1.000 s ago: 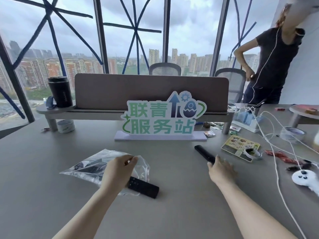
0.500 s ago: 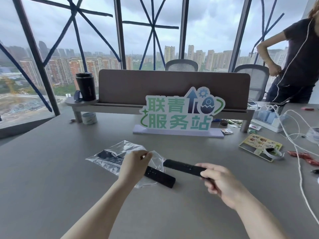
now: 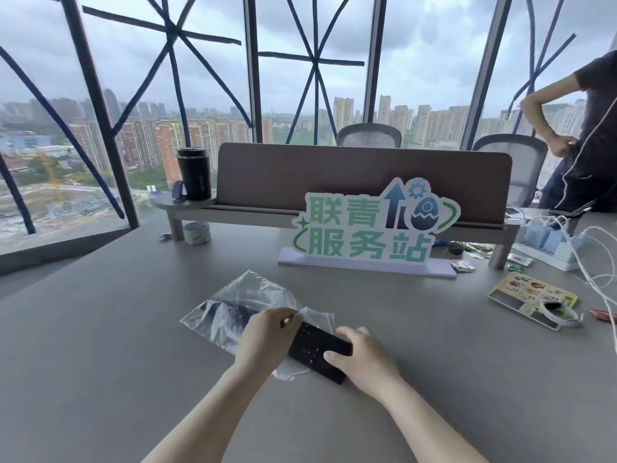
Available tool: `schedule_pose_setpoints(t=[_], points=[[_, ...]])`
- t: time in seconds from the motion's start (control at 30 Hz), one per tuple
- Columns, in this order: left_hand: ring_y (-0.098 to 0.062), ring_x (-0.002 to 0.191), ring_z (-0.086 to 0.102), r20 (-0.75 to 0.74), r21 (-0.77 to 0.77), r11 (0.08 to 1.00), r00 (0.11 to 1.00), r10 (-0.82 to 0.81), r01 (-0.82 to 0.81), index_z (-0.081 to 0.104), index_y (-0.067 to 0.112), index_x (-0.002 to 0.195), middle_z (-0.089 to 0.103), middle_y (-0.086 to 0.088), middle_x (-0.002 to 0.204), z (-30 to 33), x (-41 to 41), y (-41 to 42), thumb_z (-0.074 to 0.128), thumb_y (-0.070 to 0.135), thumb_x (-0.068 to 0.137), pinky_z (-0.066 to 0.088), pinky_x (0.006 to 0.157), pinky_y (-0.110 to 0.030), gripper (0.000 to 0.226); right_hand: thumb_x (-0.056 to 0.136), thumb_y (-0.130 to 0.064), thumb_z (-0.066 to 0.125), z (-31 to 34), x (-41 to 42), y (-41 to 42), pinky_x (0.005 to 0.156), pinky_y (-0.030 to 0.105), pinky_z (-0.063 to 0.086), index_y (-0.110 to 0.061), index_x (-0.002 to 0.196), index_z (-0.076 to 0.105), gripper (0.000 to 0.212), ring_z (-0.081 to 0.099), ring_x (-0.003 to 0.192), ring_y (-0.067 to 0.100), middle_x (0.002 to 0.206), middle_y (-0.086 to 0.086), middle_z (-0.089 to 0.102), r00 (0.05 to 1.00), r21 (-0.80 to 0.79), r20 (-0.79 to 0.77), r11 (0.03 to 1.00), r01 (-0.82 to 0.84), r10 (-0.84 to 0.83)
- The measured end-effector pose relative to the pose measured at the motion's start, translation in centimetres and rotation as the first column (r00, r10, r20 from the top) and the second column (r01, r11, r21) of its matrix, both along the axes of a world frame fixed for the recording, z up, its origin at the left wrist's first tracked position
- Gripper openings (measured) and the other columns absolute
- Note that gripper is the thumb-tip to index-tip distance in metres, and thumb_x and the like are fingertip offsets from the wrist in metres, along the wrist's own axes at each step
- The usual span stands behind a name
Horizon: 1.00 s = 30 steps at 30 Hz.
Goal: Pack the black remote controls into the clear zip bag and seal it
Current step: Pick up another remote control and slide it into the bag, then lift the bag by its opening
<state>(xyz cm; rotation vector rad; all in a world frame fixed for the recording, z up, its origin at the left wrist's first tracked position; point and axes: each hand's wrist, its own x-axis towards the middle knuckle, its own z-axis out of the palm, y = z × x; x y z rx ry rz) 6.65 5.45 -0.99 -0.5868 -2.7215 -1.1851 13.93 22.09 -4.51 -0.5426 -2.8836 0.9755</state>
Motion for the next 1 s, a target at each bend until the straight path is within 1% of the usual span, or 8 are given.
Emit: schedule_pose_setpoints(t=[0.17, 0.3, 0.37, 0.43, 0.5, 0.67, 0.8, 1.0], points=[[-0.013, 0.082, 0.057, 0.117, -0.142, 0.987, 0.992, -0.052, 0.069, 0.063, 0.034, 0.120, 0.070, 0.005, 0.102, -0.2, 0.1, -0.6, 0.055, 0.026, 0.082, 0.045, 0.068, -0.025, 0.039, 0.086, -0.040, 0.064, 0.1, -1.5, -0.7, 0.072, 0.028, 0.047, -0.029, 0.133, 0.052, 0.049, 0.059, 0.081, 0.011, 0.092, -0.003, 0.061, 0.979, -0.186, -0.192, 0.982, 0.026, -0.062], [-0.021, 0.096, 0.058, 0.188, -0.400, 0.896, 0.974, -0.126, 0.193, 0.033, 0.045, 0.141, 0.053, 0.005, 0.109, -0.4, 0.2, -2.3, 0.047, 0.015, 0.068, 0.048, 0.067, -0.030, 0.080, 0.083, -0.053, 0.059, 0.8, -3.4, -0.6, 0.068, 0.031, 0.046, -0.041, 0.131, 0.053, 0.049, 0.065, 0.083, 0.018, 0.082, -0.005, 0.062, 0.995, -0.102, -0.103, 0.995, 0.006, -0.017], [-0.026, 0.095, 0.056, 0.199, -0.523, 0.820, 0.968, -0.150, 0.234, 0.014, 0.049, 0.144, 0.047, 0.000, 0.111, -0.5, 0.8, -3.2, 0.046, 0.016, 0.066, 0.044, 0.065, -0.031, 0.091, 0.087, -0.047, 0.057, 0.7, -4.6, -1.0, 0.074, 0.034, 0.048, -0.035, 0.100, 0.068, 0.021, 0.066, 0.090, 0.025, 0.087, -0.002, 0.068, 0.998, -0.069, -0.065, 0.998, 0.000, -0.005], [-0.029, 0.099, 0.055, 0.169, -0.589, 0.780, 0.976, -0.136, 0.211, 0.006, 0.048, 0.145, 0.047, -0.005, 0.118, -0.9, 1.5, -4.0, 0.048, 0.018, 0.067, 0.045, 0.070, -0.033, 0.093, 0.089, -0.034, 0.055, 0.4, -5.4, -1.1, 0.069, 0.034, 0.049, -0.022, 0.069, 0.062, 0.024, 0.066, 0.085, 0.030, 0.079, 0.003, 0.069, 0.995, -0.004, -0.091, 0.999, 0.045, -0.045], [-0.030, 0.106, 0.057, 0.121, -0.587, 0.799, 0.990, -0.072, 0.130, 0.013, 0.044, 0.144, 0.050, -0.007, 0.124, -1.4, 2.1, -4.6, 0.048, 0.020, 0.070, 0.048, 0.076, -0.034, 0.086, 0.088, -0.026, 0.054, 0.2, -5.4, -0.9, 0.063, 0.033, 0.043, -0.016, 0.064, 0.059, 0.026, 0.064, 0.078, 0.031, 0.072, 0.004, 0.066, 0.984, -0.013, -0.126, 0.992, 0.128, -0.129], [-0.033, 0.084, 0.067, 0.093, -0.146, 0.983, 0.988, 0.124, -0.109, 0.050, 0.030, 0.116, 0.064, -0.011, 0.107, -0.3, 2.4, -5.4, 0.040, 0.011, 0.077, 0.055, 0.070, -0.038, 0.045, 0.087, -0.017, 0.053, 1.6, -3.4, -1.4, 0.053, 0.038, 0.050, -0.009, 0.063, 0.055, 0.026, 0.056, 0.054, 0.028, 0.059, 0.008, 0.060, 0.942, -0.342, -0.172, 0.915, 0.216, -0.287], [-0.031, 0.055, 0.069, 0.059, 0.296, 0.939, 0.985, 0.165, -0.175, 0.060, 0.019, 0.090, 0.059, -0.012, 0.091, 5.9, 0.2, -5.9, 0.041, 0.001, 0.078, 0.060, 0.056, -0.045, 0.028, 0.089, -0.013, 0.050, 8.3, -1.7, -2.0, 0.042, 0.029, 0.047, -0.004, 0.070, 0.059, 0.023, 0.052, 0.039, 0.020, 0.057, 0.010, 0.061, 0.915, -0.601, -0.238, 0.789, 0.126, -0.327], [-0.019, 0.051, 0.067, -0.074, 0.410, 0.906, 0.986, 0.148, -0.106, 0.067, 0.022, 0.068, 0.065, -0.005, 0.068, 15.6, -1.8, -5.7, 0.055, -0.004, 0.082, 0.060, 0.052, -0.030, 0.031, 0.079, -0.018, 0.051, 17.9, 1.1, -2.1, 0.039, 0.025, 0.039, -0.006, 0.063, 0.057, 0.020, 0.047, 0.036, 0.015, 0.049, 0.006, 0.060, 0.829, -0.471, -0.468, 0.880, 0.059, -0.306]])
